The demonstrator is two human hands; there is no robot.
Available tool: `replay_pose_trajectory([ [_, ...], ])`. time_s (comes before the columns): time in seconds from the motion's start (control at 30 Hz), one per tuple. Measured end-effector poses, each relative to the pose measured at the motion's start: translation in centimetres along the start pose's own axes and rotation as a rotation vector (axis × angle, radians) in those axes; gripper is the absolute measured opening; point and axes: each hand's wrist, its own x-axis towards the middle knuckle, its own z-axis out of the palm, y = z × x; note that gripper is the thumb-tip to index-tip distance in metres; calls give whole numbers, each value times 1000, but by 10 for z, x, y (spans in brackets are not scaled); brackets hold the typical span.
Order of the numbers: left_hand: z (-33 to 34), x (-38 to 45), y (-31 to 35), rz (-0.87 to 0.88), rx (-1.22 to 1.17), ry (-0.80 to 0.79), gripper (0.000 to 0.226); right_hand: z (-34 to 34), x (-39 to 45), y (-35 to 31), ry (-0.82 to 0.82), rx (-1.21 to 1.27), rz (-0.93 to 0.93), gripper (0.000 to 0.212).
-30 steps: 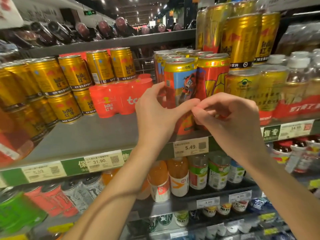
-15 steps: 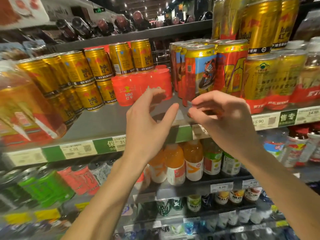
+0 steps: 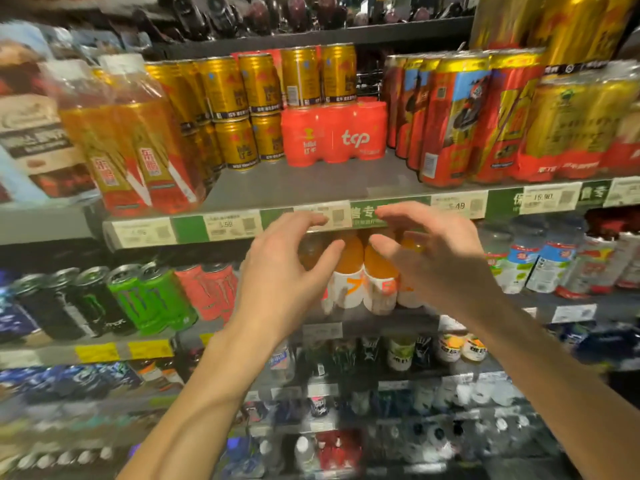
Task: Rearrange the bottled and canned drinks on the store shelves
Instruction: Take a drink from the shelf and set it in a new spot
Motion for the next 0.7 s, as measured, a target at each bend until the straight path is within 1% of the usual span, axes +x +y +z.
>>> replay_pose_trajectory([
  [0.1,-10,-26,-11,-17,37,-41,32,10,-23,0,-25,-74,-6,28],
  [0.17,-14,-41,-18,-50,42,-66,35,17,-40,1,4,-128,-56,33],
  [0.23,-15,-57,-25,-73,28,-77,38,24,-55,3,-7,-142,-87,34],
  [0.4,-7,-89,-40,-51,-4,-81,31,31,-81,9,-110,-133,44,40],
  [0.5,3,-106,-49,-67,-26,-94,31,35,-92,16,-155,-110,95,41],
  [0.57,13,-117,-54,-112,-49,-99,33,38,-100,25,-177,-84,134,40],
  [0.7,43,-136,-62,-258,-59,-120,30,43,-116,52,-231,-30,202,38],
])
